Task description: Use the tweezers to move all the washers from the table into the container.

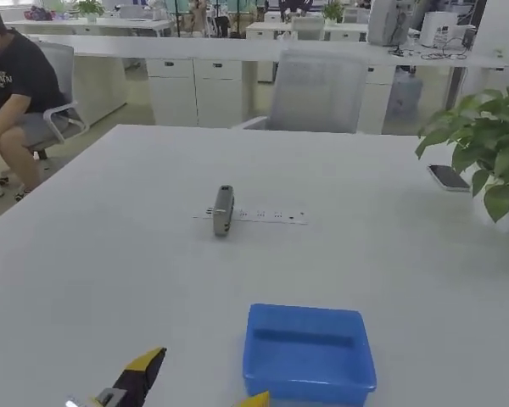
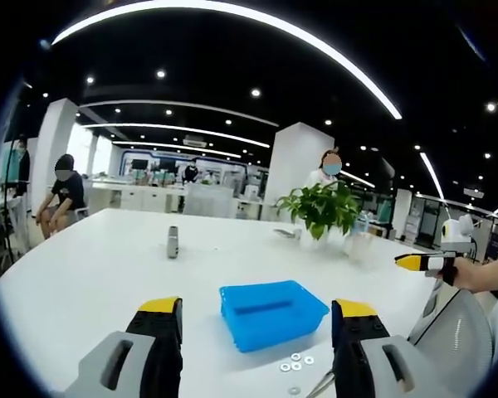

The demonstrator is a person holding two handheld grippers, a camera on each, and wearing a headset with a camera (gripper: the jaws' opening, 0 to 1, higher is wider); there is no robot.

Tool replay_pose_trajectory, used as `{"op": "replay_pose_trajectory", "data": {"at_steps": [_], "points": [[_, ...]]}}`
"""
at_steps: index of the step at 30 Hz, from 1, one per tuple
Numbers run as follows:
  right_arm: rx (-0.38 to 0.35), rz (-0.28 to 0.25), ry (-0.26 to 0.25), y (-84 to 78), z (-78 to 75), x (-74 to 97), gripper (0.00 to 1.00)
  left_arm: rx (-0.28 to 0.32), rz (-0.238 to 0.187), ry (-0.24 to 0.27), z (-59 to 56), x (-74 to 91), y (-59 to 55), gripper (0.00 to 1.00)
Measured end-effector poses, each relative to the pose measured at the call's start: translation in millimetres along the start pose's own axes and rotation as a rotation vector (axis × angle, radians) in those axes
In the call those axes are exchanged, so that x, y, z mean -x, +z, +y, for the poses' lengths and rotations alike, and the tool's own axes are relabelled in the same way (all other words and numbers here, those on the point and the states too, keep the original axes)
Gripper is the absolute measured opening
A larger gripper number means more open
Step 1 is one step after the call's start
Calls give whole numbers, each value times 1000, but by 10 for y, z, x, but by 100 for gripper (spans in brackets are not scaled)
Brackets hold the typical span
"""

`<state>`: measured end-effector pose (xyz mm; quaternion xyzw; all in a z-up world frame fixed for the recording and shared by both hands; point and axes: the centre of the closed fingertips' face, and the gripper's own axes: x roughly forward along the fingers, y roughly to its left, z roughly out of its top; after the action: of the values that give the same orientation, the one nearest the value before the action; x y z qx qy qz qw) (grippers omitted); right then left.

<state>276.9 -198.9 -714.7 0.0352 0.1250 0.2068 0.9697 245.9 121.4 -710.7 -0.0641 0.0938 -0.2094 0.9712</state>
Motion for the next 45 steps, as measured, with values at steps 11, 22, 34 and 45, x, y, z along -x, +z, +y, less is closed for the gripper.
{"op": "replay_pose_trajectory", "data": {"at_steps": [11,22,34,45], "points": [[180,118,35,-46,276,-35,57,25,189,-160,-133,-4,-268,59],[287,227,341,-424,1044,-263,40,54,420,-397,-355,94,-710,45],[387,383,639,-822,1555,-326,24,-109,625,-549,-532,112,-1083,29],[520,608,814,-1410,1770,-292,20,-331,790,-594,-521,123,-1392,17]]}}
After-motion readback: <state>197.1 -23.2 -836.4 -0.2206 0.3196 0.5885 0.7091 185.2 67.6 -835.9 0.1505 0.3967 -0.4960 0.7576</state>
